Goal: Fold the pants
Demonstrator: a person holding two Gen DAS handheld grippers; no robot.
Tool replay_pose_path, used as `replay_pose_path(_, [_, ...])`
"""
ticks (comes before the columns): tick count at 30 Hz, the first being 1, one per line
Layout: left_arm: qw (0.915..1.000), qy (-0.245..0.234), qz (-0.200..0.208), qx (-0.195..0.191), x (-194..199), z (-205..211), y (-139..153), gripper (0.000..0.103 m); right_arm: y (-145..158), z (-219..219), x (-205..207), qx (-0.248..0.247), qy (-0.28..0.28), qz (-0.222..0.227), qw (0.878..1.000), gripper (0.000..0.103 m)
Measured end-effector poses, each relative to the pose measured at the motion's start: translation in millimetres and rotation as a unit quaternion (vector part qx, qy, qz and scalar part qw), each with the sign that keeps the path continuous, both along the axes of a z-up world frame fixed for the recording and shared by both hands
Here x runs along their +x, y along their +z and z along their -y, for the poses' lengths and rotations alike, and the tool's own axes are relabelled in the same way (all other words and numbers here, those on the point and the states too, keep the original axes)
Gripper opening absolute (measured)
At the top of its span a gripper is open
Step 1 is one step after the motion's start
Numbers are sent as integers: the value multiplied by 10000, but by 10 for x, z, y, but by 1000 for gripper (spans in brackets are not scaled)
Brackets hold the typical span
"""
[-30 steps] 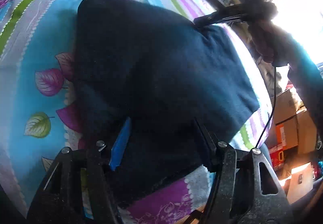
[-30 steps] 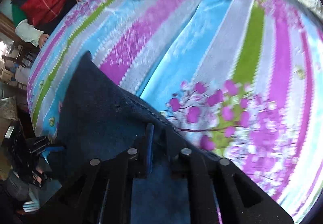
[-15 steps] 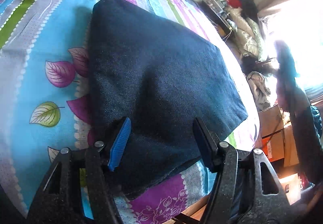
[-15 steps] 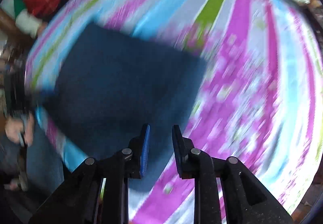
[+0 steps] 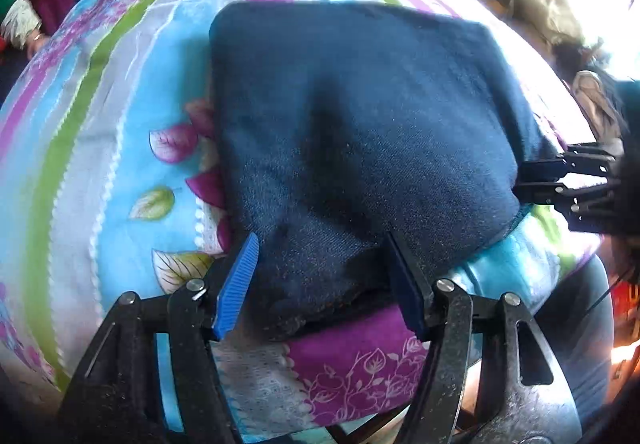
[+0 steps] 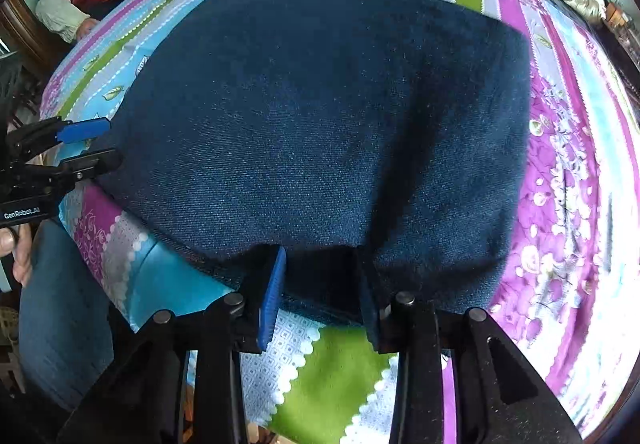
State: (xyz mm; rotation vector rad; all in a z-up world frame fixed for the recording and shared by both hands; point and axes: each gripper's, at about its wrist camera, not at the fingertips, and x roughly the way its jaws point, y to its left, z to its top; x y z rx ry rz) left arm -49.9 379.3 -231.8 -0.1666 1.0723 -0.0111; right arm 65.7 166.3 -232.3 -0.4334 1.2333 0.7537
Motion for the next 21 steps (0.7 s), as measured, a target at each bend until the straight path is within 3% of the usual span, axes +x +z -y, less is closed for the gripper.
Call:
replay_pose_path(2, [9999,121,26,-106,-27,-51,12,65,187,64,64,109,-1,-90,9999,39])
replay_pose_path(5, [9999,91,88,-50,-42,-65,-2,66,423,237,120,169,-78,115,9998,39])
replay_pose_path(6, [9999,88,106,-51,-37,-65,9,66,414,283,167,109,-122,80,9998,39])
replay_pose_path(8, [9998,107,140,-104,-66,-59,-9,66,92,389,194,-295,-201,-176,9992,39])
replay_pose_path(9, [9997,116,166,-153,-82,-62,-9,67,-42,382,206,-257,-165,-231,9993,40])
replay_pose_path(11, [9996,101,207,-165,-117,-40,-10,67,12,315,225,-424,-102,-147,9989,41])
replay_pose_path(13, [9994,132,226,-214,-150,-50,-9,68,262,138,232,-354,-23,-32,9994,39])
replay_pose_path(17, [9980,290,225,-509,-215,-136,-81,76,815,-511,219,502,558,319,9967,39])
replay_pose_path(21, [9969,361,338,-616,-278,-142,-103,77,657,-1466,324,624,950,301,9931,39])
